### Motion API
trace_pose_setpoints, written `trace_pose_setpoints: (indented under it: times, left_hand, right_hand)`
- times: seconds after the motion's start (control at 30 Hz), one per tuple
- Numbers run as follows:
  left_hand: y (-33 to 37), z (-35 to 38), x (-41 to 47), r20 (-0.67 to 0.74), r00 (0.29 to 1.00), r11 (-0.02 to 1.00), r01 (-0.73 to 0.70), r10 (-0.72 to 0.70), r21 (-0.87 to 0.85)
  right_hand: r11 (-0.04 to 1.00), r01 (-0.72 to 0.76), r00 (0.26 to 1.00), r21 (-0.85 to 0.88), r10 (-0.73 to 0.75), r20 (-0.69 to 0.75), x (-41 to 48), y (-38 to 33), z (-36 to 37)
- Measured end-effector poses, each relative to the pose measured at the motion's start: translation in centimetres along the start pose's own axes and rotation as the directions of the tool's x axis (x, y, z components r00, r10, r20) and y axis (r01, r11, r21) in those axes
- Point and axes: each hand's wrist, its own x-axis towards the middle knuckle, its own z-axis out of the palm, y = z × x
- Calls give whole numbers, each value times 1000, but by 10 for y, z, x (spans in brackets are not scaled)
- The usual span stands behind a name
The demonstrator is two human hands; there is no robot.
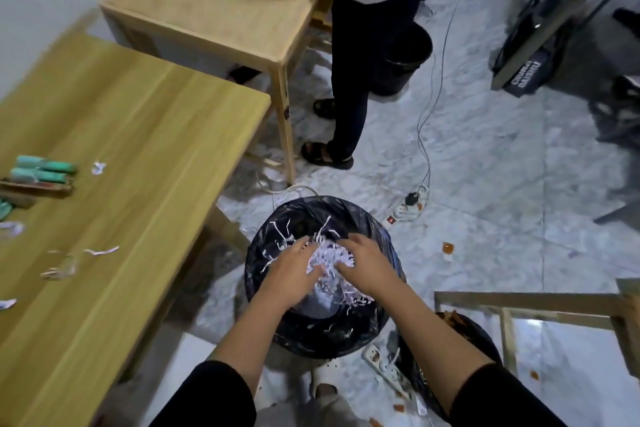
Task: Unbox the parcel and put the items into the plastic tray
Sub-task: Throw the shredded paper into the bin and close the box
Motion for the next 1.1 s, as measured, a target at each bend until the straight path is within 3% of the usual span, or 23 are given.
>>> trace_pose_setpoints:
  times: [0.13,0.27,0.33,0.47,0.53,0.63,0.77,0.83,1.0,1.1]
  left_hand:
    - [3,-20,-9,-80,997,999,-4,7,47]
    - [0,-63,-29,-339,941,999,-31,22,-21]
    - [-13,-91,-45,-501,865,997,-18,-21,-72]
    - [-63,-129,-83,-747,615,964,102,-254,-244]
    - [-98,-126,-105,-757,529,923,204,-384,-326]
    - [-145,-105,-139,-730,478,864,380,-489,-330]
    - [-175,-79,-163,-658,350,710,566,-667,-418]
    - [-183,-72,-167,-645,290,660,599,-707,-453]
    - [-201,-69,-169,-617,250,614,617,-746,-492]
    - [-210,-73,-171,-611,202,575,642,-765,-508]
  right_hand:
    - [998,60,998,-9,-61,-27,1,-16,-14]
    - [983,184,977,-3,-183,-110,9,-58,-37]
    - [961,278,951,1,-275,-138,15,-95,-45]
    - [896,443,894,-2,-442,-72,31,-178,-40]
    - [858,513,857,-15,-513,-35,45,-216,-26]
    - [811,585,811,-27,-584,26,69,-265,-3]
    - [759,645,764,-86,-642,66,108,-317,25]
    - [739,664,747,-113,-661,69,128,-339,38]
    - [711,678,733,-189,-672,104,154,-355,59]
    - [656,716,682,-237,-730,43,144,-341,71]
